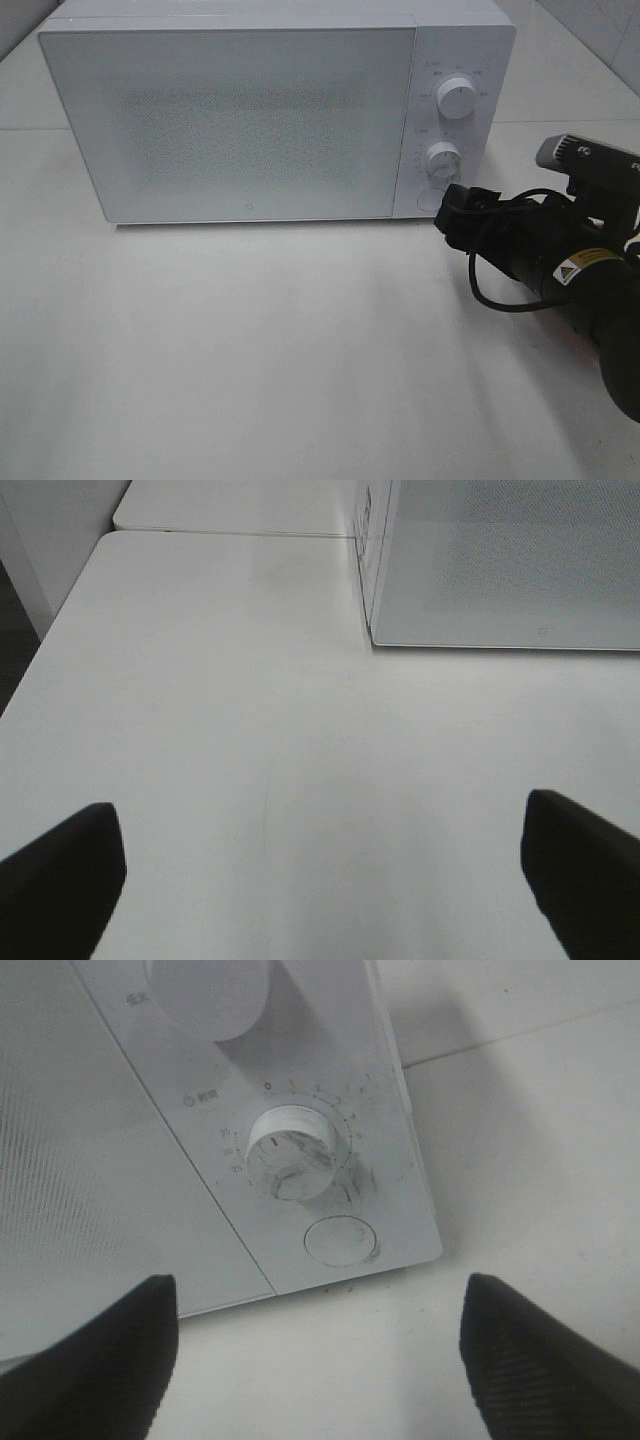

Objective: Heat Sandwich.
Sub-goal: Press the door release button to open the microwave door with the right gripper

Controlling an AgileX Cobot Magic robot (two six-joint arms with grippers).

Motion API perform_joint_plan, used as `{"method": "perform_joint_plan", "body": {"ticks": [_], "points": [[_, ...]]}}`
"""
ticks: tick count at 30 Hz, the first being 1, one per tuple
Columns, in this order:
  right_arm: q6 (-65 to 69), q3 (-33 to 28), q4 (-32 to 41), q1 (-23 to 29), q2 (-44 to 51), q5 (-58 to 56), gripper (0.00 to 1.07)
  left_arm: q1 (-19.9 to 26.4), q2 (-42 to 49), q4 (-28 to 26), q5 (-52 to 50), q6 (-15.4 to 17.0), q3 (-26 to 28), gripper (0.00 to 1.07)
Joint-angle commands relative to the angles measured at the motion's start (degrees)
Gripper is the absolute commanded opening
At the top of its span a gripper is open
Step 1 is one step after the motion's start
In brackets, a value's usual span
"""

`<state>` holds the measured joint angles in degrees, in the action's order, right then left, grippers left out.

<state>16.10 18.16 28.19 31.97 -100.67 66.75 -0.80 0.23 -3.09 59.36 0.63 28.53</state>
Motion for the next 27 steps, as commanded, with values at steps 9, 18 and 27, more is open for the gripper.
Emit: {"method": "perform_joint_plan", "body": {"ticks": [9, 18, 27], "points": [[39.13, 0.06, -1.15, 0.17, 0.11, -3.09, 0.70, 0.17, 1.66, -0.11, -0.11, -0.06, -0.11, 1.01], [62.05, 0.06, -2.52, 0.17, 0.11, -3.84, 0.60, 0.17, 1.66, -0.11, -0.11, -0.06, -0.11, 1.01], [66.35, 0.06, -2.12, 0.17, 0.11, -4.87, 0.16, 0.17, 1.66, -0.11, -0.11, -0.06, -0.11, 1.01]]}}
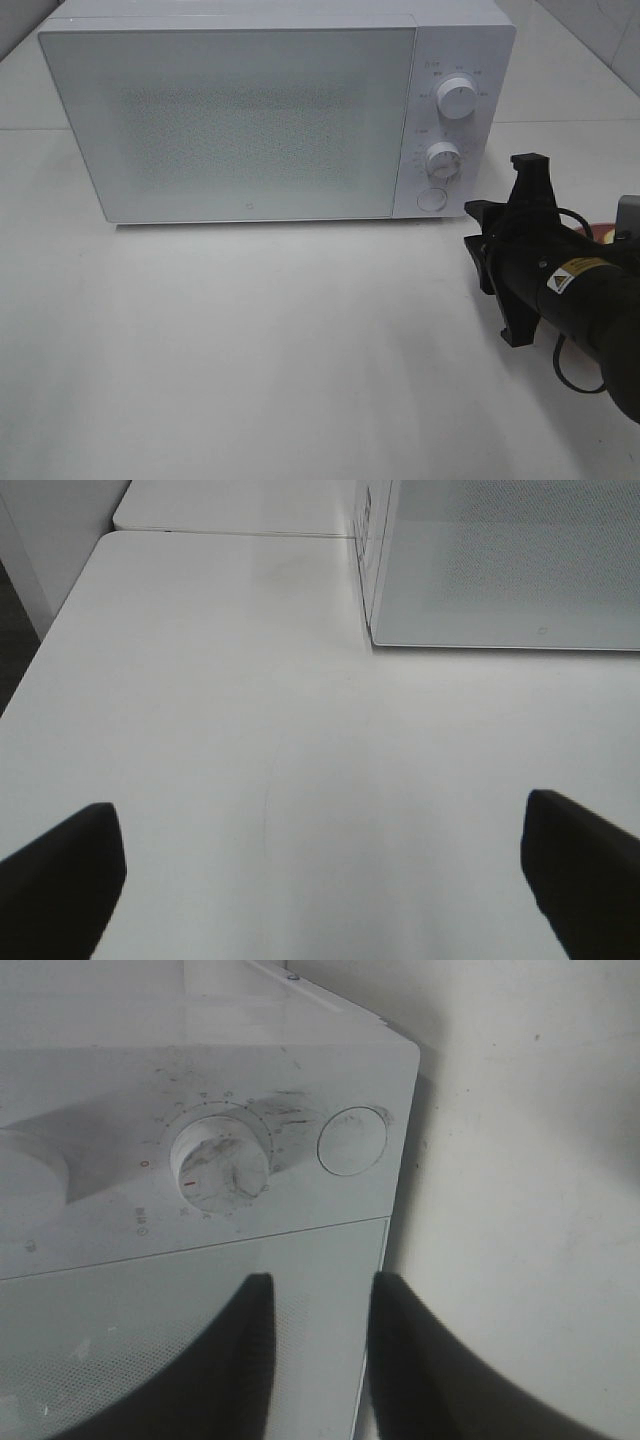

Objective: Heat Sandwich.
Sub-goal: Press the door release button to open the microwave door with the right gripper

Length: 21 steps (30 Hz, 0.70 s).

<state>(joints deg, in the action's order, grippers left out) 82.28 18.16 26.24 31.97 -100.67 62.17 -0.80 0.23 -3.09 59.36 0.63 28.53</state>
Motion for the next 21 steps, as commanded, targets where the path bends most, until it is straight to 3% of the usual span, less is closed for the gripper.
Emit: {"method": "perform_joint_plan", "body": {"ticks": [1, 4, 21], "points": [[0.23, 0.06, -0.17, 0.17, 0.11, -0.29, 0.09, 0.17, 1.66, -0.11, -0.11, -0.06, -0.11, 1.01], [0.57, 0.06, -0.23, 0.17, 0.11, -0.29, 0.00, 0.17, 1.66, -0.11, -0.11, -0.06, -0.11, 1.01], [4.24, 3.27, -0.29, 0.00, -4.41, -1.60, 0.00, 0.17, 1.66, -0.11, -0.11, -0.06, -0.11, 1.01]]}}
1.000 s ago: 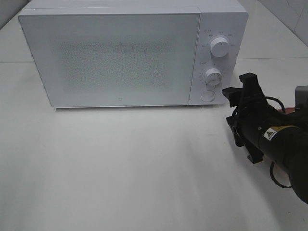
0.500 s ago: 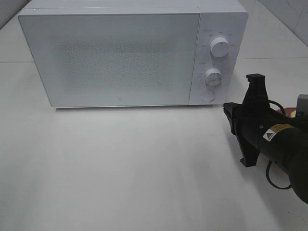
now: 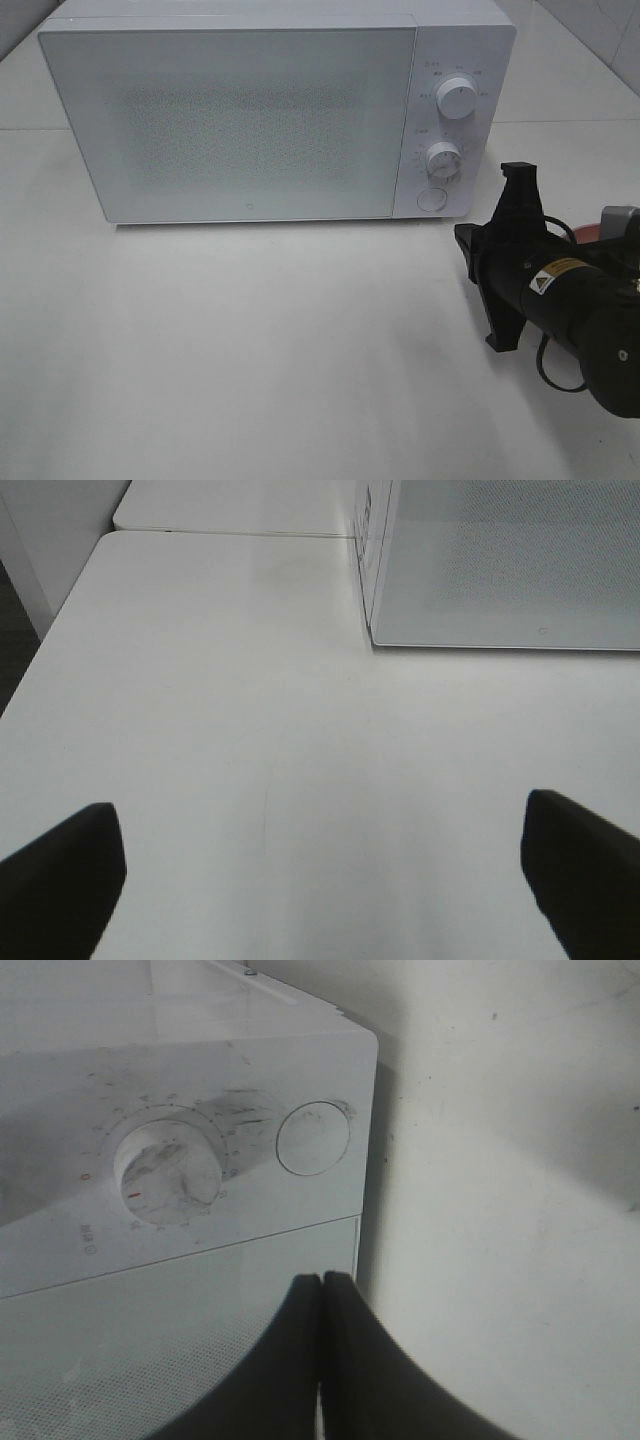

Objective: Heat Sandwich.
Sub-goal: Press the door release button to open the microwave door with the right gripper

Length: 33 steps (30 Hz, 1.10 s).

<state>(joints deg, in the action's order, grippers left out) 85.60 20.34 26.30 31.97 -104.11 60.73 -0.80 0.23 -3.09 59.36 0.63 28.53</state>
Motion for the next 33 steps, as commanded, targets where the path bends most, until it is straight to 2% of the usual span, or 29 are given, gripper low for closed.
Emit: {"method": "perform_joint_plan", "body": {"ticks": [1, 10, 17, 33], "points": [[0.92, 1.09, -0.34, 0.00, -0.97, -0.17, 0.00, 0.17, 1.66, -0.11, -0.11, -0.06, -0.11, 1.01], [1.95, 4.81, 0.06, -0.34, -6.02, -0.11, 0.01, 0.17, 1.66, -0.11, -0.11, -0.06, -0.11, 1.01], [0.23, 9.40, -0.29, -4.07, -9.80, -0.29, 0.01, 0.17, 1.66, -0.11, -0.11, -0.06, -0.11, 1.01], [-1.89, 17.70, -0.69, -5.21, -16.04, -1.83, 0.00, 0.17, 1.66, -0.11, -0.11, -0.06, -0.11, 1.01]]}}
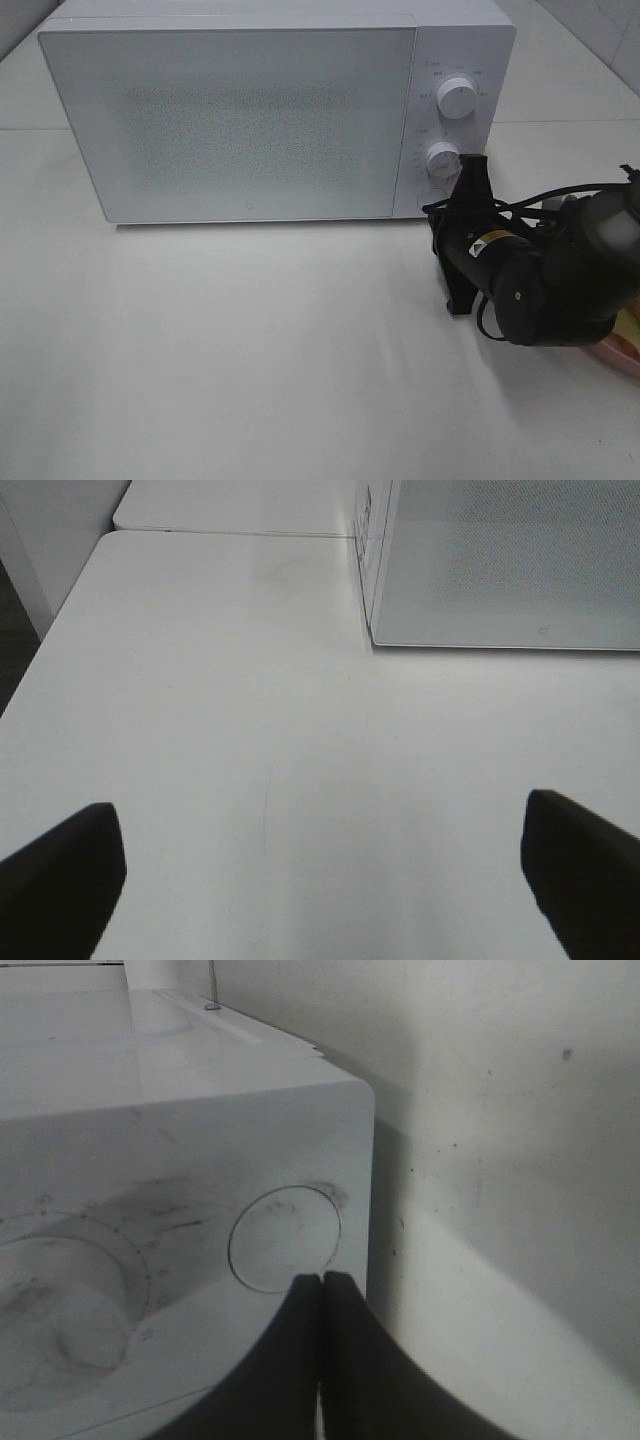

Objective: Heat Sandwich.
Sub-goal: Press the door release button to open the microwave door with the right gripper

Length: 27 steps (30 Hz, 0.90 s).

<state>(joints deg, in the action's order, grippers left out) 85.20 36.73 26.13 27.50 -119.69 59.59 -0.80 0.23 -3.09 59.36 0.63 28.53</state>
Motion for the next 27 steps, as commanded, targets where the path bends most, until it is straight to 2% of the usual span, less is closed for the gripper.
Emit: {"method": "perform_joint_plan", "body": {"ticks": [1, 8, 22, 27], "points": [[-2.46, 1.72, -0.74, -1.32, -0.63, -0.69, 0.00, 0.17, 1.66, -0.11, -0.11, -0.06, -0.11, 1.01], [-2.98, 3.55, -2.58, -3.55, -0.63, -2.81, 0.00, 0.17, 1.66, -0.11, -0.11, -0.06, -0.11, 1.01], [-2.98, 7.68, -2.92, -4.18, -2.64, -3.55, 0.00, 0.17, 1.66, -0.11, -0.11, -0.06, -0.11, 1.01], [-3.04, 8.02, -2.86, -4.18, -2.64, 0.23, 0.00, 0.17, 1.66, -0.11, -0.11, -0.06, -0.11, 1.01]]}}
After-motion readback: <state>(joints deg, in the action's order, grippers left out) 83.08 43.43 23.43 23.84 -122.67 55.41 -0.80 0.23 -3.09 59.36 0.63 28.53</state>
